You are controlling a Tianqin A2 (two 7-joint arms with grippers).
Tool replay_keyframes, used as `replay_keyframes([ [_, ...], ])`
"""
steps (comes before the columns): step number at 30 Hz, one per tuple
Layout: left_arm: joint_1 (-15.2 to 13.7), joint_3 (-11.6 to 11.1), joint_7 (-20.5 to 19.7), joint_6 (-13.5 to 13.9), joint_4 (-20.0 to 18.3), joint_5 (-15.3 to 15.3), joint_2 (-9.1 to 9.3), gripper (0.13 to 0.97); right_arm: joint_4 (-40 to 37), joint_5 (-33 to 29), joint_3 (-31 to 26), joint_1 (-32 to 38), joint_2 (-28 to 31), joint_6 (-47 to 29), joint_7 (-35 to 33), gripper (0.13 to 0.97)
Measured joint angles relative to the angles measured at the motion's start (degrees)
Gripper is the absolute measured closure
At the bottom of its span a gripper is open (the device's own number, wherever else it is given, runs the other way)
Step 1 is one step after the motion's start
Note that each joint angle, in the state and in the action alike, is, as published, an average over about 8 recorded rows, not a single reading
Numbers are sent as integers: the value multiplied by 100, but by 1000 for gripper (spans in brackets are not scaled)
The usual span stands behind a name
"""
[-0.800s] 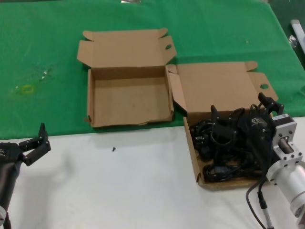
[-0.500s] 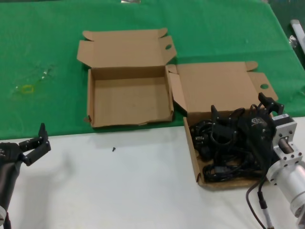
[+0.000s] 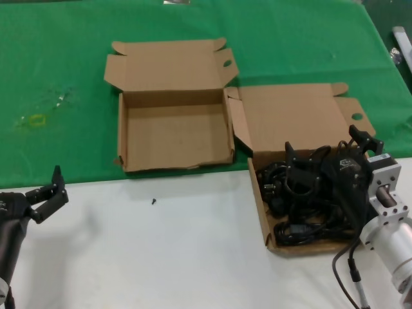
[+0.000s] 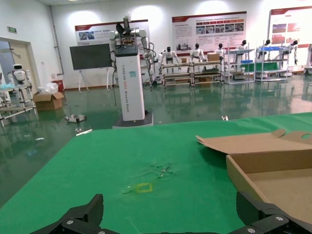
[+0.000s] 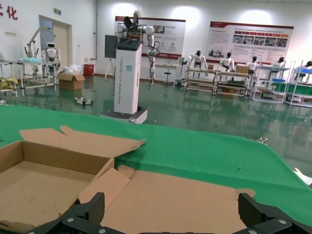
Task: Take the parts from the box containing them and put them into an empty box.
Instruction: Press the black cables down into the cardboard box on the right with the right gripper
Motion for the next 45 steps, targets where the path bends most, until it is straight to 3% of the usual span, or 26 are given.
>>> replay_keyframes([
  [14, 0, 0, 0, 0, 0, 0, 0, 217, 50, 108, -191, -42, 297, 184, 79, 129],
  [19, 0, 0, 0, 0, 0, 0, 0, 301, 64, 280, -438, 56, 833, 265, 158, 129],
  [25, 0, 0, 0, 0, 0, 0, 0, 412, 77, 617, -982, 362, 1892, 137, 494, 129],
  [30, 0, 0, 0, 0, 0, 0, 0, 541, 29, 647, -1235, 668, 2651, -544, 744, 129],
  [35, 0, 0, 0, 0, 0, 0, 0, 567, -167, 549, -1285, 1058, 3118, -1602, 712, 129],
  [42, 0, 0, 0, 0, 0, 0, 0, 749, -603, 340, -1406, 1808, 3423, -3066, 236, 129],
  [45, 0, 0, 0, 0, 0, 0, 0, 783, -873, 216, -1485, 2176, 3461, -3663, -108, 129],
])
